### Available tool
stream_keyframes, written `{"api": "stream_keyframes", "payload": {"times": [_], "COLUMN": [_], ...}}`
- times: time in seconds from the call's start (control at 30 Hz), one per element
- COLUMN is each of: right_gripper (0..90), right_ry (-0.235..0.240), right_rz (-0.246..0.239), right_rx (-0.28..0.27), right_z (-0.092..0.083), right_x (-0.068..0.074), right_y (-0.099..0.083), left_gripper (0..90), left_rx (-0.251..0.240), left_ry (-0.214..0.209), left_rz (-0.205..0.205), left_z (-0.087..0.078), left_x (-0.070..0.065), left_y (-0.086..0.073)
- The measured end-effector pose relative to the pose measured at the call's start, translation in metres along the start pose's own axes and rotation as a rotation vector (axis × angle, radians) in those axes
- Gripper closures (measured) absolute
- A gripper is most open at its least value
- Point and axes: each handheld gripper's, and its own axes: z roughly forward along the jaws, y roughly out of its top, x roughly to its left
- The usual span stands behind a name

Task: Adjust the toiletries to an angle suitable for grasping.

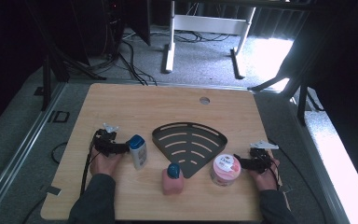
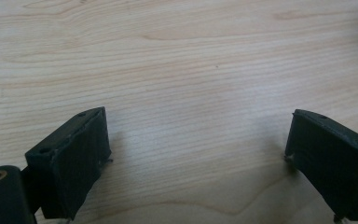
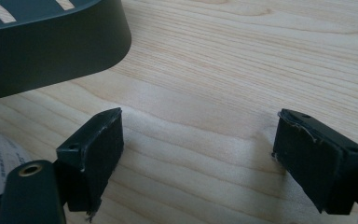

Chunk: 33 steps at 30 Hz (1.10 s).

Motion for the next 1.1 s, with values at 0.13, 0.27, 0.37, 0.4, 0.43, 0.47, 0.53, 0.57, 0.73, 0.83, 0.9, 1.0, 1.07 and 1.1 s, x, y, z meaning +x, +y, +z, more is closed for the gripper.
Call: {"api": "stream_keyframes", "payload": {"times": [0.13, 0.27, 0.37, 0.4, 0.43, 0.47, 0.53, 0.57, 0.73, 0.83, 0.9, 1.0, 1.07, 1.1], "right_gripper": [15.6, 15.6, 15.6, 15.6, 15.6, 15.6, 15.6, 15.5, 15.5, 15.5, 15.6, 15.6, 15.6, 15.6], "right_ry": [0.001, 0.002, 0.002, 0.002, 0.002, 0.002, 0.003, 0.003, 0.003, 0.003, 0.003, 0.003, 0.003, 0.003], "right_rz": [-0.001, -0.002, -0.002, -0.002, -0.001, -0.002, -0.001, -0.001, -0.001, -0.001, -0.001, -0.001, -0.001, -0.001], "right_rx": [0.000, 0.000, -0.001, -0.001, -0.001, -0.001, -0.001, -0.001, -0.001, -0.001, -0.001, -0.001, -0.001, 0.000], "right_z": [0.000, 0.000, 0.000, 0.000, 0.000, 0.000, 0.000, 0.000, 0.000, 0.000, 0.000, 0.000, 0.000, 0.000], "right_x": [0.000, 0.000, 0.000, 0.000, 0.000, 0.000, 0.000, 0.000, 0.000, 0.000, 0.000, 0.000, 0.000, 0.000], "right_y": [0.000, 0.000, 0.000, 0.000, 0.000, 0.000, 0.000, 0.000, 0.000, 0.000, 0.000, 0.000, 0.000, 0.000], "left_gripper": [10.6, 32.6, 42.0, 42.4, 43.8, 45.0, 46.2, 46.4, 48.3, 50.6, 52.9, 54.9, 56.1, 56.0], "left_rx": [-0.002, -0.005, -0.005, -0.005, -0.008, -0.019, -0.027, -0.039, -0.087, -0.103, -0.108, -0.108, -0.106, -0.098], "left_ry": [-0.013, -0.014, -0.007, -0.007, -0.015, -0.027, -0.031, -0.031, -0.037, -0.043, -0.051, -0.065, -0.082, -0.083], "left_rz": [0.013, 0.012, 0.030, 0.030, 0.038, 0.042, 0.047, 0.055, 0.073, 0.071, 0.064, 0.057, 0.062, 0.070], "left_z": [-0.001, -0.008, -0.013, -0.013, -0.015, -0.019, -0.021, -0.024, -0.035, -0.043, -0.046, -0.052, -0.055, -0.056], "left_x": [0.001, 0.004, 0.004, 0.004, 0.004, 0.002, 0.001, 0.001, 0.000, 0.001, 0.001, 0.000, -0.002, -0.003], "left_y": [0.000, 0.000, 0.000, 0.000, 0.000, 0.000, 0.000, 0.000, -0.004, -0.007, -0.008, -0.009, -0.011, -0.012]}}
